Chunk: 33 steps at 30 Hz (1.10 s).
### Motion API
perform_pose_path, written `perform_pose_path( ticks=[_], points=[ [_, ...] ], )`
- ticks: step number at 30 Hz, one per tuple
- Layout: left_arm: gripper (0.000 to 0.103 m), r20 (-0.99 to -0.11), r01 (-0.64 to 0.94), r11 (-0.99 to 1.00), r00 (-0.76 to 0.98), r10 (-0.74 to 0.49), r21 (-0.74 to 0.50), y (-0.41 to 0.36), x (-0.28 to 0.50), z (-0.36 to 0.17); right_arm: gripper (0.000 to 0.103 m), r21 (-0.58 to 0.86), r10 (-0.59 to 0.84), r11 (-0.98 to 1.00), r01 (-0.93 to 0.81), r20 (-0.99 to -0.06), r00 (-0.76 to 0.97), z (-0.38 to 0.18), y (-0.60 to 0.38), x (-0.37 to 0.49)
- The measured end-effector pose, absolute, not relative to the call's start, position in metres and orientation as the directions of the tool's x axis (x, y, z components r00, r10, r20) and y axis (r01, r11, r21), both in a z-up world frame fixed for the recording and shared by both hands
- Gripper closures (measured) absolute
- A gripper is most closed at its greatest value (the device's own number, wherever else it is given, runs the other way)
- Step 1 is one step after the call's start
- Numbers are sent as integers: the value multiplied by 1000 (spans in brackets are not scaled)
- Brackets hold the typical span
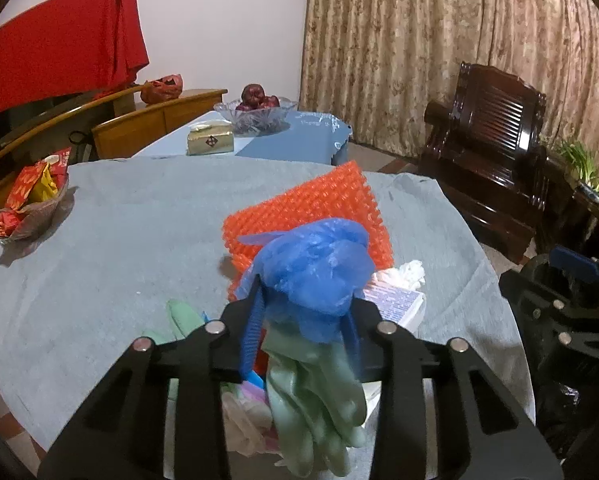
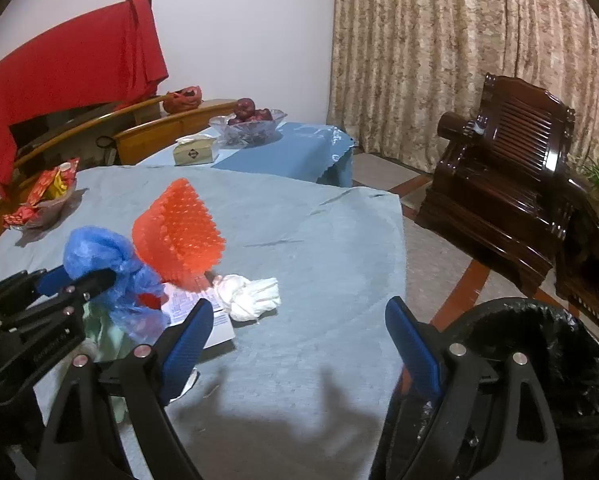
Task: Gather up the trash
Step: 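Grasp the blue plastic bag with the left tool while the right tool approaches the green glove, then grasp the green rubber glove with the right tool and lift it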
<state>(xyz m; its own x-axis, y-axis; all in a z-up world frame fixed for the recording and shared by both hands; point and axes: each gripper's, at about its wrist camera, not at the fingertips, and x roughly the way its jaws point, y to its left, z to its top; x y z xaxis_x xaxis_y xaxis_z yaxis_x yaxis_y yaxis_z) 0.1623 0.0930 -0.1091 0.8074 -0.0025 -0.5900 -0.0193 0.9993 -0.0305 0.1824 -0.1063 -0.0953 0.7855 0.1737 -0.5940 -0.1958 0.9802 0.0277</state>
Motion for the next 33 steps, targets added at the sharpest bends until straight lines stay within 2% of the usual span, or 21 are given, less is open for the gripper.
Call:
perform_pose_path(
  ticks=[4, 11, 18, 25, 29, 33],
  points=[
    [77, -559, -26, 999, 829, -5, -48, 99, 155, -99, 17, 32, 187, 977, -209, -588, 787, -91, -103, 179],
    [78, -517, -62, 996, 856, 17, -69, 114, 140, -76, 17, 49, 224, 970, -238, -569, 791, -84, -91, 171],
    [78, -541, -114, 992, 839, 67, -54, 140, 117, -80, 17, 75, 287, 951, -299, -574, 767, -92, -65, 160],
    [78, -592, -160, 987, 798, 114, -26, 167, 102, -102, 28, 69, 346, 921, -384, -599, 722, -112, -23, 157],
    [78, -596, -165, 986, 794, 123, -17, 175, 100, -106, 30, 70, 356, 913, -401, -614, 704, -118, -5, 163],
    [78, -597, -172, 985, 793, 123, -25, 181, 101, -109, 38, 71, 367, 904, -422, -636, 679, -126, 8, 170]
  ],
)
